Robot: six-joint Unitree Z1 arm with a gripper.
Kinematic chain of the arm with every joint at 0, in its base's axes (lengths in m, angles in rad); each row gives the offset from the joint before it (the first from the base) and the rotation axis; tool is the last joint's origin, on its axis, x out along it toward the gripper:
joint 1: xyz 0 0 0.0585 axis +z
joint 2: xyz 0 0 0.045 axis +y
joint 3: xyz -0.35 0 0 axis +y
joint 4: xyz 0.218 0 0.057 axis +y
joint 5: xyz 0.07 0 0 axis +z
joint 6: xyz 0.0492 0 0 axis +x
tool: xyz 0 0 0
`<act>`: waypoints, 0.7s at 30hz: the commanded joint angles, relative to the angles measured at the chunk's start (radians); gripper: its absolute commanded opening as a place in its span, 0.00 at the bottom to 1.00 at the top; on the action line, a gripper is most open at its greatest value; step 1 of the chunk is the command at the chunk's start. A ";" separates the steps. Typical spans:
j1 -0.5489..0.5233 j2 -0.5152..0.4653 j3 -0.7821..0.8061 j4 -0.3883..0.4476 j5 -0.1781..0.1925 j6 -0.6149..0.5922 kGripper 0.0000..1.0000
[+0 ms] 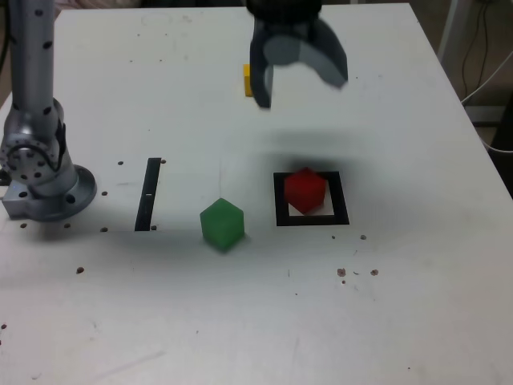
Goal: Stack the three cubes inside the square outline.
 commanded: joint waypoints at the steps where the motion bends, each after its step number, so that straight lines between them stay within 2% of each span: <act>1: 0.066 0.010 -0.029 0.021 0.003 0.048 0.99; 7: 0.256 0.037 -0.073 0.049 0.008 0.163 0.99; 10: 0.325 0.056 -0.090 0.059 0.025 0.199 0.99; 16: 0.409 0.112 -0.101 0.068 0.081 0.219 0.99; 21: 0.453 0.171 -0.091 0.045 0.105 0.229 0.99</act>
